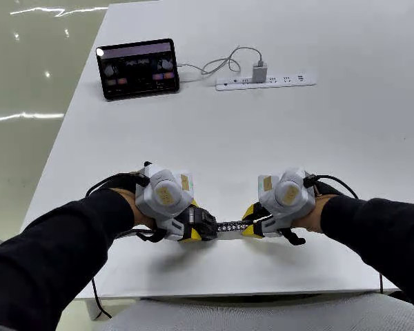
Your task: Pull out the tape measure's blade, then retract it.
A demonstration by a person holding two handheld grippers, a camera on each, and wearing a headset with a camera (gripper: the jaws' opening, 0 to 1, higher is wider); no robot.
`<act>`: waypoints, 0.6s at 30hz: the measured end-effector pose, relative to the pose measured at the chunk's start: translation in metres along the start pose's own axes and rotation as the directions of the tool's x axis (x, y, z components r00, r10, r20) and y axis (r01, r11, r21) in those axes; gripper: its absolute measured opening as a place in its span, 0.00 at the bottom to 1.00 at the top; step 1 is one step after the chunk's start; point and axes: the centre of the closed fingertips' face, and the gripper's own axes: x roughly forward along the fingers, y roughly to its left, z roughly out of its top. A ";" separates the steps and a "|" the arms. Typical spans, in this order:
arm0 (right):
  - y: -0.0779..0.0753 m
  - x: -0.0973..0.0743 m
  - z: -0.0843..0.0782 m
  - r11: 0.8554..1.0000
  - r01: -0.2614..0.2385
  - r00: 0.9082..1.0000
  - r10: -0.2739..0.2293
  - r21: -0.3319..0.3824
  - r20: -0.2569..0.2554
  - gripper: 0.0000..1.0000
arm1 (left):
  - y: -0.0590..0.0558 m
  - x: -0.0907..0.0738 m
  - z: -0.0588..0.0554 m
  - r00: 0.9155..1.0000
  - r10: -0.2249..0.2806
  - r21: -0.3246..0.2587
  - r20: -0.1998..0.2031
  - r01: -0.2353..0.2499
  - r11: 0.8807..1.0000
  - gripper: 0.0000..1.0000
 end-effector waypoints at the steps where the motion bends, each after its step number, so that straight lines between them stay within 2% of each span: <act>1: 0.000 -0.001 -0.001 1.000 0.002 1.000 -0.002 0.000 -0.002 0.11 | 0.000 0.000 0.000 1.000 0.001 -0.001 0.000 -0.001 1.000 0.32; 18: -0.001 -0.007 -0.007 1.000 0.009 1.000 -0.009 0.006 -0.012 0.11 | 0.000 0.000 0.000 1.000 0.006 -0.008 0.000 -0.006 1.000 0.32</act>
